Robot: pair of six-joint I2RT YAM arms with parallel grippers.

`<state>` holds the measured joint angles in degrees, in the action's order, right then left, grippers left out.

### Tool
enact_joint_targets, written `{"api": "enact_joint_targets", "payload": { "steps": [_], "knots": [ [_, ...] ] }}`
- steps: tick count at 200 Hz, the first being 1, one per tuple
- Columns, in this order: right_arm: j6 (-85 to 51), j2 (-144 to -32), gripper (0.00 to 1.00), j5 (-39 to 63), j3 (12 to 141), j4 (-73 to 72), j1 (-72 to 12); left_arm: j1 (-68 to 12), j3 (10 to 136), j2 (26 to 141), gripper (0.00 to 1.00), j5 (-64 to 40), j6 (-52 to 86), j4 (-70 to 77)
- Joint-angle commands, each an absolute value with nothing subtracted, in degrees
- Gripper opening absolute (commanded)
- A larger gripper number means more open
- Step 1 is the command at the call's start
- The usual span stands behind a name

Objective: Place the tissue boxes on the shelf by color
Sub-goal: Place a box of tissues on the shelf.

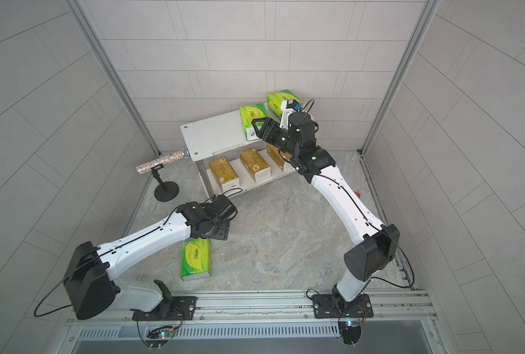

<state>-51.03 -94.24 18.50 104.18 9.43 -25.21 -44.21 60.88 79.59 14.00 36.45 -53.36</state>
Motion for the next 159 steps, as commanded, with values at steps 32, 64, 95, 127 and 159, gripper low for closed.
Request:
{"api": "enact_joint_targets", "payload": {
  "steps": [32, 64, 95, 127, 159],
  "knots": [
    [-53.1, -95.6, 0.66, 11.9, 105.4, 10.0, -27.4, -43.9, 59.9, 77.5, 0.76, 15.4, 37.1, -55.0],
    [-54.3, -96.1, 0.66, 8.2, 106.1, 10.6, -28.2, -43.9, 59.7, 76.7, 0.76, 15.6, 37.4, -55.4],
    [-55.7, -97.1, 0.65, 5.6, 106.1, 10.6, -28.5, -43.9, 59.2, 75.8, 0.76, 15.7, 37.7, -55.7],
    [-56.5, -98.5, 0.65, 4.1, 107.0, 9.9, -28.6, -43.9, 58.9, 75.1, 0.76, 16.0, 38.0, -56.1],
    [-57.2, -100.0, 0.64, 3.7, 108.5, 10.5, -28.8, -43.9, 58.8, 74.6, 0.76, 16.3, 38.1, -56.4]
  ]
}}
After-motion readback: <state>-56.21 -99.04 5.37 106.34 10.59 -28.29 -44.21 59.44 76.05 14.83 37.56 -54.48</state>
